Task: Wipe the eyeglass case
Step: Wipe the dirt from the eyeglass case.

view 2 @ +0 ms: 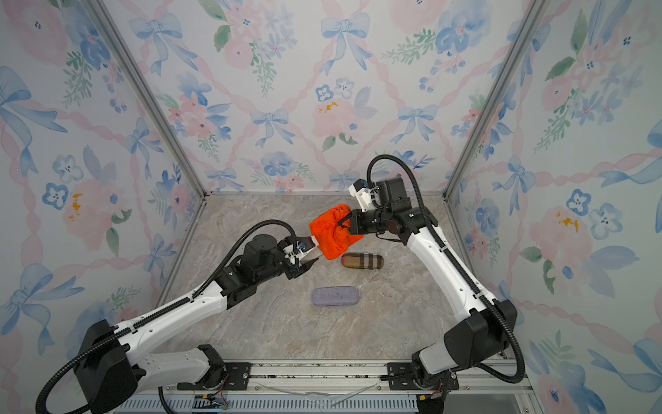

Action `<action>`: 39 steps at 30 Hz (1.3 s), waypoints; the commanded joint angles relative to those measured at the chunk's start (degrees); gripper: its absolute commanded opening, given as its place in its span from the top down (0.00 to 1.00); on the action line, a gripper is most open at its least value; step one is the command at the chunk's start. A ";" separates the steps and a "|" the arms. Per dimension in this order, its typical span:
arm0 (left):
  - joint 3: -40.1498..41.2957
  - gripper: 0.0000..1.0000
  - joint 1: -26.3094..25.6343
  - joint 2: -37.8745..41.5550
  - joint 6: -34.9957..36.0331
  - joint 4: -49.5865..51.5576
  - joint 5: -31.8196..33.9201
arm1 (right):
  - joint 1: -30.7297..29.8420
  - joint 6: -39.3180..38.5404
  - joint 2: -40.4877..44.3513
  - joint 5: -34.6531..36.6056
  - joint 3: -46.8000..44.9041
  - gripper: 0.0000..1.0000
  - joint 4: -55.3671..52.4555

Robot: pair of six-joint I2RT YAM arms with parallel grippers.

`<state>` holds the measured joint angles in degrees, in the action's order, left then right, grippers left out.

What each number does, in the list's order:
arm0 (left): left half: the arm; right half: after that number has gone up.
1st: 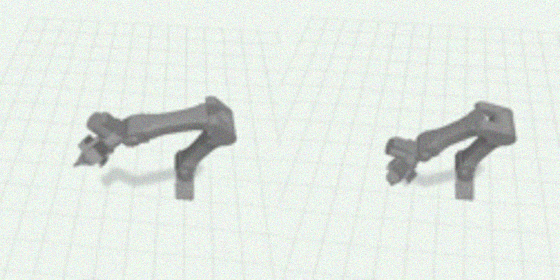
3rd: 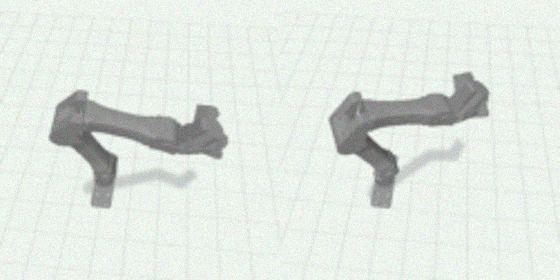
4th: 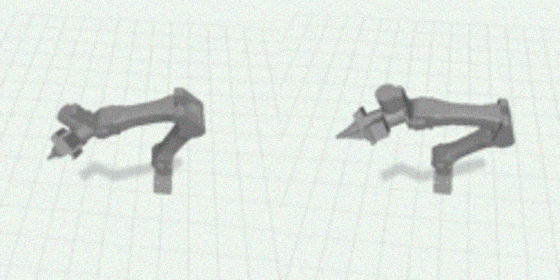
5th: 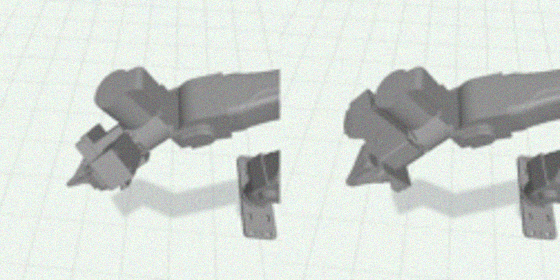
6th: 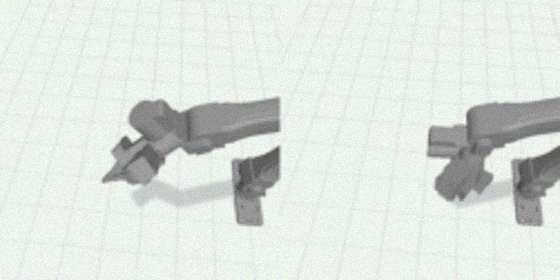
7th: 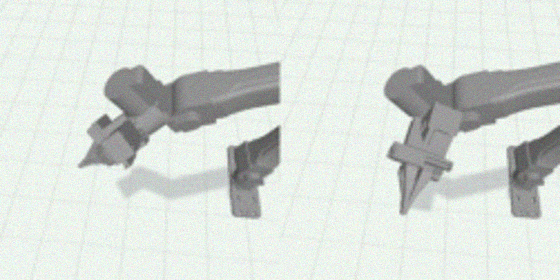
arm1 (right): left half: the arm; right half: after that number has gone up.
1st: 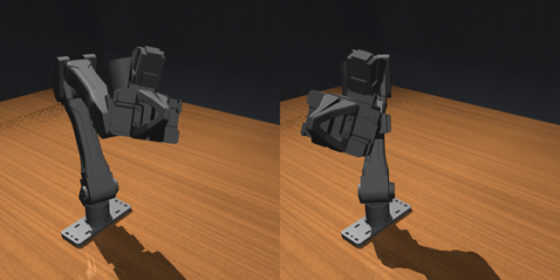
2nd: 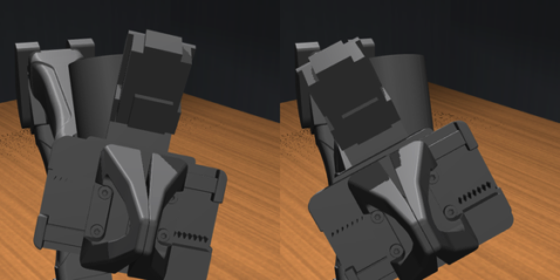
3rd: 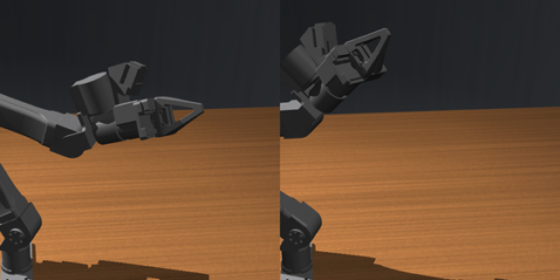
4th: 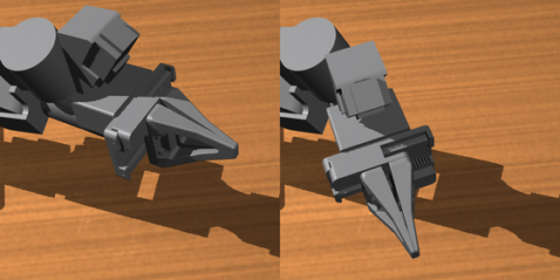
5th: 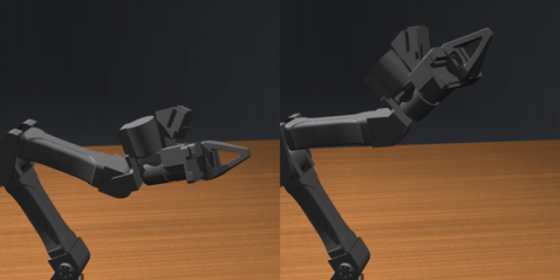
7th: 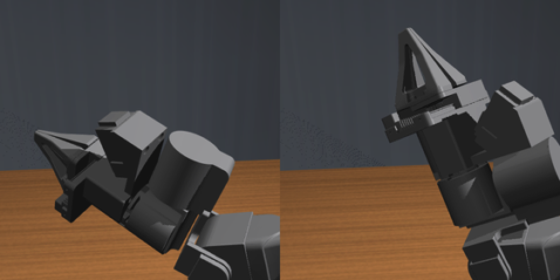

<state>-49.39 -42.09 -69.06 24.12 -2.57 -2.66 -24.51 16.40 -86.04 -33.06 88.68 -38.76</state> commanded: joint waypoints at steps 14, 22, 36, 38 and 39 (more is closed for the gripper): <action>-1.08 0.72 2.97 5.25 -1.49 -6.92 -5.83 | 13.32 -4.94 2.87 4.73 -2.42 1.00 -6.17; 0.59 0.73 -1.72 3.62 11.56 -4.32 2.92 | 14.15 1.17 4.99 3.03 6.77 1.00 -3.36; 6.76 0.75 -10.30 1.64 34.59 -20.99 24.19 | -6.37 9.06 -3.63 2.51 12.17 1.00 0.55; 6.85 0.75 -10.39 2.34 34.60 -20.98 24.63 | -6.36 10.14 -2.02 3.06 4.61 1.00 3.06; 6.85 0.74 -10.43 3.04 34.44 -20.98 24.63 | -5.75 10.77 -0.97 3.28 -0.08 1.00 4.98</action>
<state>-42.22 -52.23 -67.66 56.58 -17.37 19.20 -30.98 23.73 -87.81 -29.91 95.77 -35.92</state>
